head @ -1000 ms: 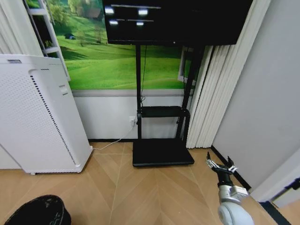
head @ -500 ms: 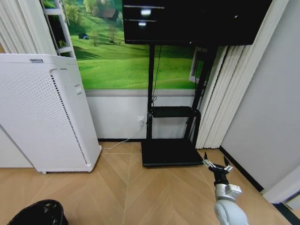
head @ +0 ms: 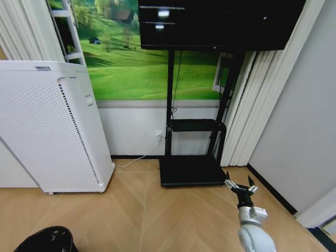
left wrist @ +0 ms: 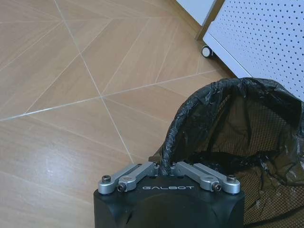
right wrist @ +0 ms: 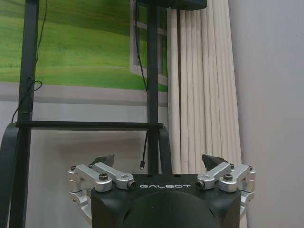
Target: Pick up the trash bin and place the garbage on the floor into it.
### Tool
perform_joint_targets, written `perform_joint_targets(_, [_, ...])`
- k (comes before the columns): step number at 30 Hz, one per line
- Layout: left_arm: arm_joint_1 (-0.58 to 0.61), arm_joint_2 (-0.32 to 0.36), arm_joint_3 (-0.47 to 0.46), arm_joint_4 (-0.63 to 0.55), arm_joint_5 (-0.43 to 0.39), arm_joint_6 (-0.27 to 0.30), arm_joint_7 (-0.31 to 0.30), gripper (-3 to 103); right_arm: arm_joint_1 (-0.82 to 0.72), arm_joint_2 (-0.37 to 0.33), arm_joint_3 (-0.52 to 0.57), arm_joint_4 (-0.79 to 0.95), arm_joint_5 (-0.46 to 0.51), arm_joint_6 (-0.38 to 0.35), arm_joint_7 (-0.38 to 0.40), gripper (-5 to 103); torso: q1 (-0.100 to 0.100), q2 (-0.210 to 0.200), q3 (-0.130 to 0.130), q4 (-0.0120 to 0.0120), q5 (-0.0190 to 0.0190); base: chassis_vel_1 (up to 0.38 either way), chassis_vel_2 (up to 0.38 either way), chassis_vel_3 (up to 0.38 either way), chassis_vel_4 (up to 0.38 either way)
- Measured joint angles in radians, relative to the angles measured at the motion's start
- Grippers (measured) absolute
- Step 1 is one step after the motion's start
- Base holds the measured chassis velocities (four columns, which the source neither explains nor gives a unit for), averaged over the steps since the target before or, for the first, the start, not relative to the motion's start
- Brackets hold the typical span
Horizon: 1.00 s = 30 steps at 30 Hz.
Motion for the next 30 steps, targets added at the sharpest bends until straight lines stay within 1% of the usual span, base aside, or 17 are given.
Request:
perform_joint_targets(5, [0.001,-0.002,0.005,-0.007,0.002,0.008,0.008,2,0.001,-0.001,0.004,-0.001,0.003,0.000,0.000,100,0.000,0.000,0.000,0.0001,0.0000,0.196,0.196,-0.178,-0.197])
perform_joint_targets(7, [0.002,-0.003,0.006,-0.012,0.002,0.014,0.015,2,0.001,0.000,0.007,-0.001,0.006,0.001,0.000,100,0.000,0.000,0.000,0.0000,-0.0008,0.167,0.183,-0.140,-0.128])
perform_joint_targets(10, [0.004,-0.003,0.006,-0.016,0.003,0.019,0.021,2,0.000,0.002,0.008,-0.001,0.006,0.005,0.002,100,0.000,0.000,0.000,0.0000,0.0000,0.134,0.056,-0.103,-0.118])
perform_joint_targets(11, [0.004,-0.003,0.008,-0.019,0.004,0.023,0.025,2,-0.001,0.003,0.008,-0.003,0.006,0.011,0.002,100,0.000,0.000,0.000,0.0003,0.0000,0.000,0.000,0.000,0.000])
perform_joint_targets(15, [0.003,-0.004,0.018,-0.026,0.009,0.032,0.032,2,-0.004,0.003,0.008,-0.003,0.005,0.016,0.003,100,0.000,0.000,0.000,0.0002,0.0003,-0.021,-0.025,0.032,0.017])
perform_joint_targets(18, [-0.005,-0.009,0.038,-0.034,0.019,0.044,0.038,2,-0.006,0.003,0.012,-0.003,0.004,0.019,0.006,100,0.000,0.000,0.000,0.0001,0.0004,-0.068,-0.043,0.051,0.030])
perform_joint_targets(20, [-0.017,-0.013,0.073,-0.042,0.030,0.059,0.040,2,-0.009,0.000,0.019,0.001,0.005,0.020,0.008,100,0.000,0.000,0.000,-0.0001,0.0001,-0.032,-0.017,0.016,0.017])
perform_joint_targets(22, [-0.018,-0.014,0.082,-0.044,0.035,0.061,0.040,2,-0.010,-0.001,0.020,0.001,0.005,0.020,0.008,100,0.000,0.000,0.000,-0.0001,0.0002,0.000,0.000,0.000,0.000])
perform_joint_targets(23, [-0.020,-0.016,0.105,-0.050,0.047,0.065,0.036,2,-0.011,-0.004,0.029,0.003,0.007,0.021,0.008,100,0.000,0.000,0.000,0.0000,0.0000,0.000,0.000,0.000,0.000])
perform_joint_targets(26, [-0.019,-0.020,0.128,-0.057,0.064,0.065,0.021,2,-0.011,-0.007,0.041,0.003,0.010,0.021,0.008,100,0.000,0.000,0.000,0.0001,-0.0001,0.000,0.000,0.000,0.000])
perform_joint_targets(30, [0.001,-0.018,0.123,-0.058,0.068,0.060,0.010,2,-0.009,-0.008,0.048,-0.004,0.013,0.021,0.008,100,0.000,0.000,0.000,0.0000,0.0000,0.000,0.000,0.000,0.000])
